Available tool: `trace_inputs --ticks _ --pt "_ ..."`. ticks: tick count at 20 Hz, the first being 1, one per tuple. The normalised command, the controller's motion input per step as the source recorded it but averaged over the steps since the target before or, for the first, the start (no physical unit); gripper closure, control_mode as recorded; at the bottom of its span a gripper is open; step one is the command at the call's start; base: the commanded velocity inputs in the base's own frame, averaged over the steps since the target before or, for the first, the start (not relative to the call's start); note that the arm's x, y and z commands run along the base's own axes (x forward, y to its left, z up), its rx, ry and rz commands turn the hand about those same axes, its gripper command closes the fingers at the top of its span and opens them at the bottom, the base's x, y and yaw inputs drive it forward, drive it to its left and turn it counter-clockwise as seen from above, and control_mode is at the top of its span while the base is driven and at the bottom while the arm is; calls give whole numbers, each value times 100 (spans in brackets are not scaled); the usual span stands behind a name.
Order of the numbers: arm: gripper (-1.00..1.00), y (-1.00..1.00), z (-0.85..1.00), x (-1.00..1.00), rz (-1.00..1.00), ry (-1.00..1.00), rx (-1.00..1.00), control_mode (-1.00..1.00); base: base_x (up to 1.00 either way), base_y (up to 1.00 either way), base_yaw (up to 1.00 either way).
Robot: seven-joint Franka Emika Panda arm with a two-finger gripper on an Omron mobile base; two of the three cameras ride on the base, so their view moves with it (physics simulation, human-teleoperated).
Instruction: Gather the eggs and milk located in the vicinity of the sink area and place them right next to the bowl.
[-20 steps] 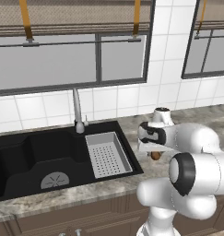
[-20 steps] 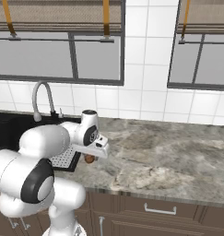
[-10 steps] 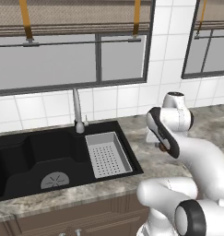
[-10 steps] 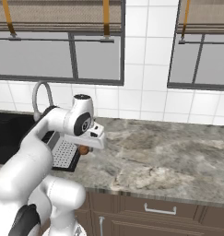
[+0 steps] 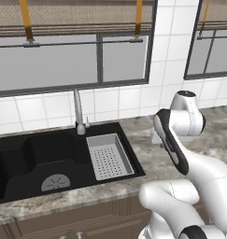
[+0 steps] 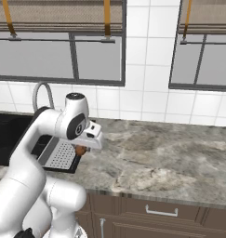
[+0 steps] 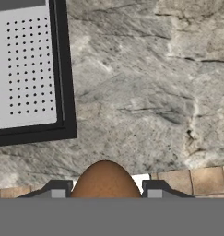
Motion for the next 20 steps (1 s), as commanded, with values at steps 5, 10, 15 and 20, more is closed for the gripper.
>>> trace_inputs --ticks 5,10,15,20 --pt "100 0 0 0 0 0 0 -100 0 0 0" --pt "100 0 0 0 0 0 0 -100 0 0 0" --pt "100 0 0 0 0 0 0 100 -35 34 5" --pt "100 0 0 0 0 0 0 100 -27 99 8"
